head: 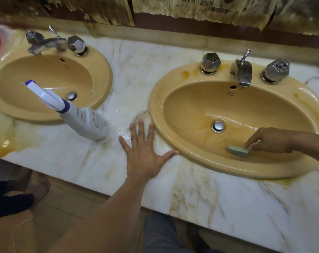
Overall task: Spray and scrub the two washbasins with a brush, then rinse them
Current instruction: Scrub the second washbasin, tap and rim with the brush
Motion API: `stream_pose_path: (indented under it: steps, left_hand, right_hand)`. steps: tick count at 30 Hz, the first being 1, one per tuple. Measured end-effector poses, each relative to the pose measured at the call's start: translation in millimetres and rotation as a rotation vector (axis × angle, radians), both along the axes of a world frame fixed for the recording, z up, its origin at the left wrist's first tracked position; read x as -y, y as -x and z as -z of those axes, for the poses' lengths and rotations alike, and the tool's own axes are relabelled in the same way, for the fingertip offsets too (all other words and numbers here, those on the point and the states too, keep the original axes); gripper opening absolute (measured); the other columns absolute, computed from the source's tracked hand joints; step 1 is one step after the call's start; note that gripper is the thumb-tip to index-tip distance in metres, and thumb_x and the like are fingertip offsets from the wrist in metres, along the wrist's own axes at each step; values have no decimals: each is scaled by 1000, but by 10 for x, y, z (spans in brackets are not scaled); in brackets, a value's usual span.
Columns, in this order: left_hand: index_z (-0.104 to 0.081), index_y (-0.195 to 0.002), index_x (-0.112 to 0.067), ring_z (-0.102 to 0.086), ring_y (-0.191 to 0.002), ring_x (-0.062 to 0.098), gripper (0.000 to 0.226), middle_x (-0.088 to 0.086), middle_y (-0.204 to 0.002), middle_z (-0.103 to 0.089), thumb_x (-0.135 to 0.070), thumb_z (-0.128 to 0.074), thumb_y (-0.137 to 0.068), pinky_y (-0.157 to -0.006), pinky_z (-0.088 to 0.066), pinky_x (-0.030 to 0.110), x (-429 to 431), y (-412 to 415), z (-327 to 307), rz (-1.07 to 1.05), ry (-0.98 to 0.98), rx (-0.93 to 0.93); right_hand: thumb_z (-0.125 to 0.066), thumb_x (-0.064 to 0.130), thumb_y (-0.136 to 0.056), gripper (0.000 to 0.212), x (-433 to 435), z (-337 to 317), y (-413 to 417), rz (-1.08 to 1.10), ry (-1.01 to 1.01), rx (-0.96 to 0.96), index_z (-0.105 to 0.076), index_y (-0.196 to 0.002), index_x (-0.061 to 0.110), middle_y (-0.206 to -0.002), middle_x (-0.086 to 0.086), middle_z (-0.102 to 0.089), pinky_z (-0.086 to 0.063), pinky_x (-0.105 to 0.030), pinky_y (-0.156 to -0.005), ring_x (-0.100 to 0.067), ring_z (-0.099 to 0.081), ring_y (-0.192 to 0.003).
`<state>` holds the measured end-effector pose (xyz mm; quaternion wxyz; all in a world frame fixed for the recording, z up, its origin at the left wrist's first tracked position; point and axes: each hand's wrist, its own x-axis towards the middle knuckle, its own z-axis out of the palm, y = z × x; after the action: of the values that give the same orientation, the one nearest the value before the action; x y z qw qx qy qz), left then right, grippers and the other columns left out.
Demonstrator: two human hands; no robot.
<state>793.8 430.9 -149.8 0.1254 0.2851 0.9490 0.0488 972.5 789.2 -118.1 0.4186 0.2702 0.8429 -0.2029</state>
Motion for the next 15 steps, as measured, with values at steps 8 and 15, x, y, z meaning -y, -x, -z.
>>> stream_pose_path:
  steps: [8, 15]
  left_hand:
    - [1, -165, -32, 30, -154, 20, 122, -3, -171, 19, -106, -18, -70, -121, 7, 70, 16, -12, -21, -6, -51, 13]
    - [2, -165, -34, 29, -154, 17, 118, -5, -172, 17, -105, -19, -72, -121, 10, 67, 25, -27, -31, -5, -77, 1]
  right_hand:
    - [-64, 31, -96, 17, 498, -23, 183, 274, 245, -163, -79, -103, 38, -61, -2, -58, -41, -26, -49, -23, -44, -51]
    - [-68, 32, -89, 17, 31, -370, -63, -19, -133, 155, -73, -104, 25, -81, 3, -67, -55, -31, -62, -15, -61, -66]
